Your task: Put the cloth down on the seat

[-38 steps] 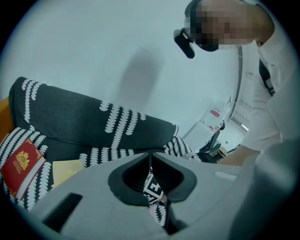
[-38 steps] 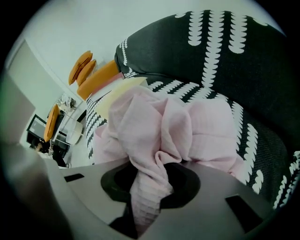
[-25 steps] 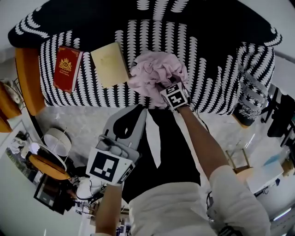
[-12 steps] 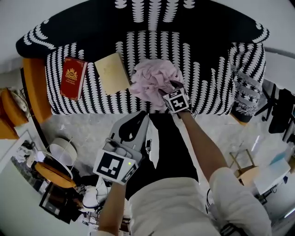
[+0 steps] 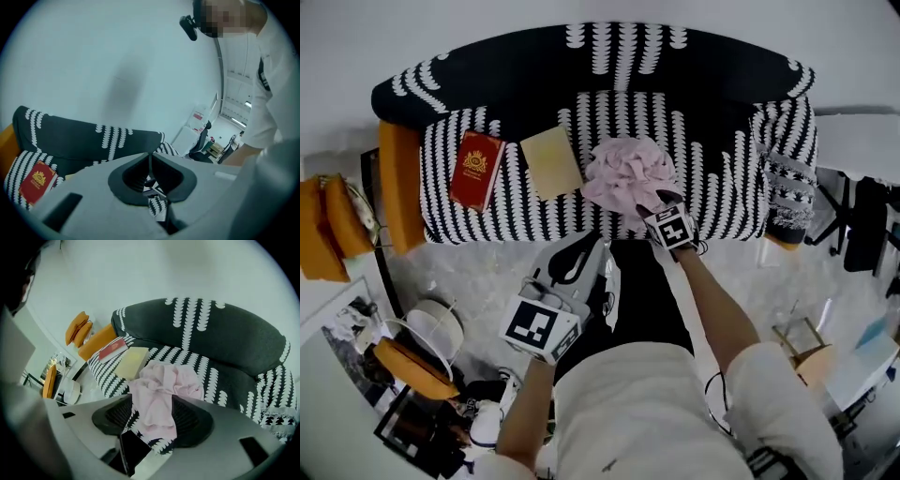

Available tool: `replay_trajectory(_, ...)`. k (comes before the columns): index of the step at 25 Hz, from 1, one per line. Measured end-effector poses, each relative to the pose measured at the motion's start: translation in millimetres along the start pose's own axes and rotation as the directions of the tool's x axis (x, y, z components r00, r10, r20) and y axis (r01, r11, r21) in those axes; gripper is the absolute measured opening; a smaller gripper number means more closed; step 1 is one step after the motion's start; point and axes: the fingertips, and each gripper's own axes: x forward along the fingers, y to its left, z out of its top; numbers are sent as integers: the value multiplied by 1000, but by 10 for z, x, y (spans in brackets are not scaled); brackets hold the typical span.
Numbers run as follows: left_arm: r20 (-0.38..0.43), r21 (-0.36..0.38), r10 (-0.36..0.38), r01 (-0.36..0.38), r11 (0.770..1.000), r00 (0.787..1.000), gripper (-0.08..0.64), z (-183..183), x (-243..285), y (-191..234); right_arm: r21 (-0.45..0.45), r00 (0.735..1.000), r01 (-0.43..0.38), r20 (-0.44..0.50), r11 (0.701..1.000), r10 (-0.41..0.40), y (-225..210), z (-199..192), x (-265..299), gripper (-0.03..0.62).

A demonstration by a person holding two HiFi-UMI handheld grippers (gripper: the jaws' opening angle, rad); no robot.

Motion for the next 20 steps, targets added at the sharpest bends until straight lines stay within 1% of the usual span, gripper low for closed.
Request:
replay_trajectory(2,9,11,-8,8,1000,1000,29,-42,-263,-52,-7,1000,5,16,1000,-5,177,-7,-207,260)
replay_trajectory(4,5,30,-33,33,999,999,29,-133,-506,-137,3,999,13,34,1000,-14,351,-1,-417,245)
replay_trajectory(7,1,75,-74,74,994,997,29,-259,-829,-281,21,996,40,79,999,-42,565,81,-737,164)
replay_trajectory(8,7,81,-82,82,993,997,29,-288,-941,-320,18,994,49,96,999,-50,646,119,-846,154)
replay_trajectory(11,36,77,-94,91,993,995,29,-393,-1316,-404,-3,987,73,142,997,-72,968,172,-1177,140)
replay_trajectory(14,61,78,-98,93,993,993,29,-486,-1650,-411,-23,979,83,187,996,-77,1317,200,-1498,129)
replay_trajectory(19,109,61,-116,110,992,987,29,-596,-2012,-413,-55,962,132,247,990,-114,1703,198,-2017,106)
replay_trajectory(20,114,58,-120,114,992,986,29,-611,-2066,-419,-58,961,128,255,990,-109,1785,190,-2107,83)
